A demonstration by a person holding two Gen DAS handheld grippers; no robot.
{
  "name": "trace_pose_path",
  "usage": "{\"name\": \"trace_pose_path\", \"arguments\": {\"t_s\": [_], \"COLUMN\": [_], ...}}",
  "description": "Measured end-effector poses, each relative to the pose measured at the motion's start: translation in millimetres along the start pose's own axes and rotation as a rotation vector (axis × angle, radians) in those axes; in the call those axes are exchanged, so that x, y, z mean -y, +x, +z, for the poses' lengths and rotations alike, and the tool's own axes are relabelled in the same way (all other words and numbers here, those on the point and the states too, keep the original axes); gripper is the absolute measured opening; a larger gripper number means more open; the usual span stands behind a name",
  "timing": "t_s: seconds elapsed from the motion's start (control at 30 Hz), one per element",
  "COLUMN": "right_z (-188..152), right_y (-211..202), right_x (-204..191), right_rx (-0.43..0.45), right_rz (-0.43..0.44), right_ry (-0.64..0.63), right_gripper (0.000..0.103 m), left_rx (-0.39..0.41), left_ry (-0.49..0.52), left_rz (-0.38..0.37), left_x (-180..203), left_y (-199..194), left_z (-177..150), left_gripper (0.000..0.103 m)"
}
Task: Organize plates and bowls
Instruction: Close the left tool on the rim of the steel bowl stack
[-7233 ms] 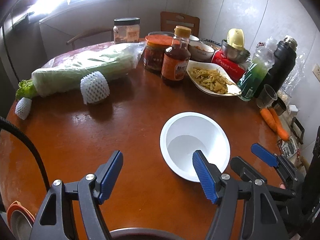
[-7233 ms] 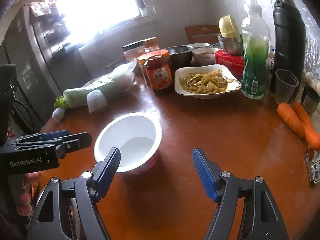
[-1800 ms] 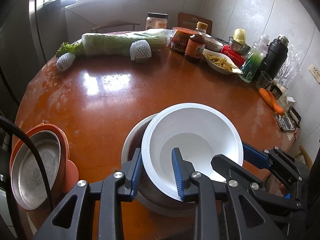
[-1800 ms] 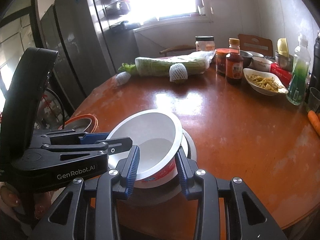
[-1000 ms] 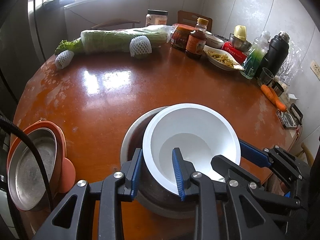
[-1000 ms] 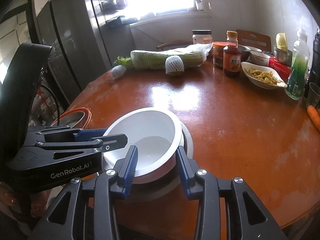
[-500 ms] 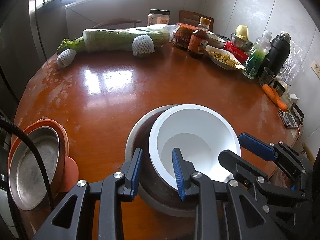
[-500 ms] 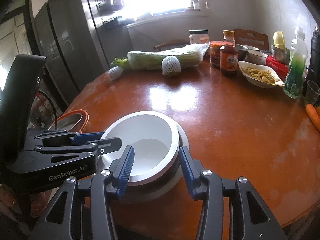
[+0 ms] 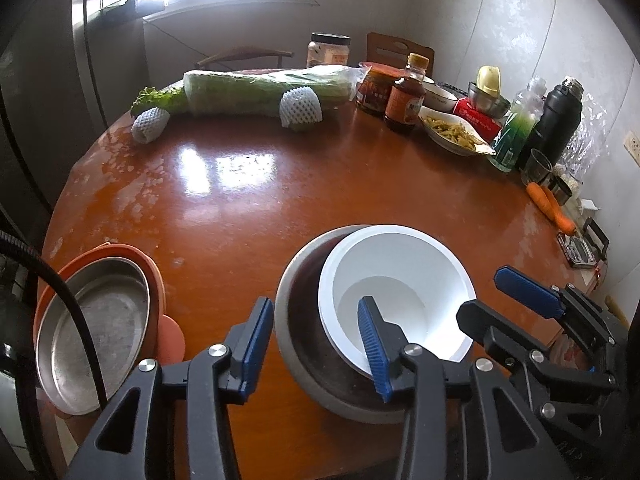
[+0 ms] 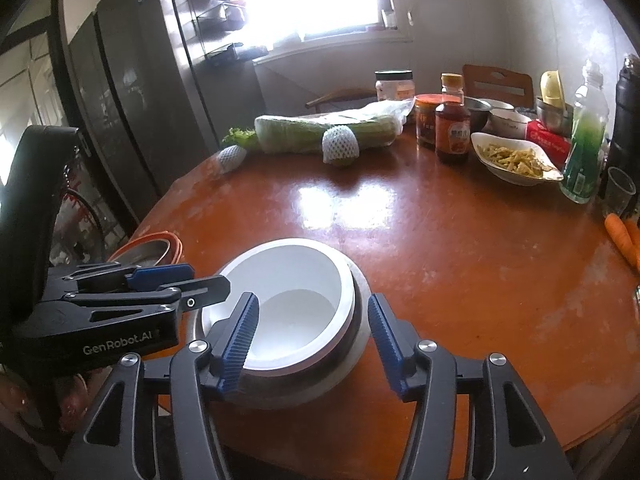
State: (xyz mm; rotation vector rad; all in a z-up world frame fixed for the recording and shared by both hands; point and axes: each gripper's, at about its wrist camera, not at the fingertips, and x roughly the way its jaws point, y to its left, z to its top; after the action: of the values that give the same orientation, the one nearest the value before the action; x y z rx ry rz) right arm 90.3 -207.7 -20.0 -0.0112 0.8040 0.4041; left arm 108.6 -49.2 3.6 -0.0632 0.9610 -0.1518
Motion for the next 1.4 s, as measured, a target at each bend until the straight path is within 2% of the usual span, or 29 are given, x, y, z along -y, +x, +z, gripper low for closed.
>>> {"name": "trace_pose_path", "arguments": {"t_s": [0.13,0.3,0.5,0.73,0.87,0.97,1.17,1.23,1.3,1.4], "right_z": [1.1,0.5,-1.3,-5.9,-9.6,-11.7,-14.1,-14.8,-15.0,-13.7], "right_y": [-2.8,-2.9,2.9,18.5,30.0,37.4,46.7,47.4,47.9,45.3], "right_x": [-1.2,0.3,3.4,10.7,14.1,15.5,18.4,18.8,18.7,17.5], "right_rx": [0.004,-0.001,-0.023,-0.062,-0.093,-0.108,-0.114,-0.113,-0.113,-0.108], "right_rz": [-0.003,-0.008,-0.017,-0.016,0.004,0.021,0.07,0.086,0.099,0.096], "right_ry": [0.001,0.006,0.016,0.046,0.061,0.066,0.082,0.078,0.085,0.082], "right_gripper": [0.064,0.068,0.073,0.074,0.074,0.074,0.073,0.066,0.064,0.062], "left_rx": [0.0,-0.008,-0.029,-0.059,-0.07,-0.085,-0.131,-0.122,-0.121,-0.125], "left_ry": [-0.012,-0.042,-0.064,-0.085,-0.104,-0.109,-0.111,-0.092,-0.079,-0.066], "left_rz": [0.006,-0.002,-0.025,-0.022,-0.024,-0.039,-0.091,-0.092,-0.095,-0.088], "left_x": [-2.7,-9.9,-11.4,-16.2,-20.2,-20.8,-18.5,-14.4,-10.4,-8.0], "left_y": [-1.0,2.0,10.1,28.3,39.5,47.7,62.2,61.6,59.5,57.7], "left_z": [0.1,-0.2,-1.8,-1.4,-0.7,0.1,-2.0,-2.3,-2.2,-1.8], "left_gripper": [0.047,0.057,0.061,0.063,0.069,0.071,0.066,0.062,0.052,0.051]}}
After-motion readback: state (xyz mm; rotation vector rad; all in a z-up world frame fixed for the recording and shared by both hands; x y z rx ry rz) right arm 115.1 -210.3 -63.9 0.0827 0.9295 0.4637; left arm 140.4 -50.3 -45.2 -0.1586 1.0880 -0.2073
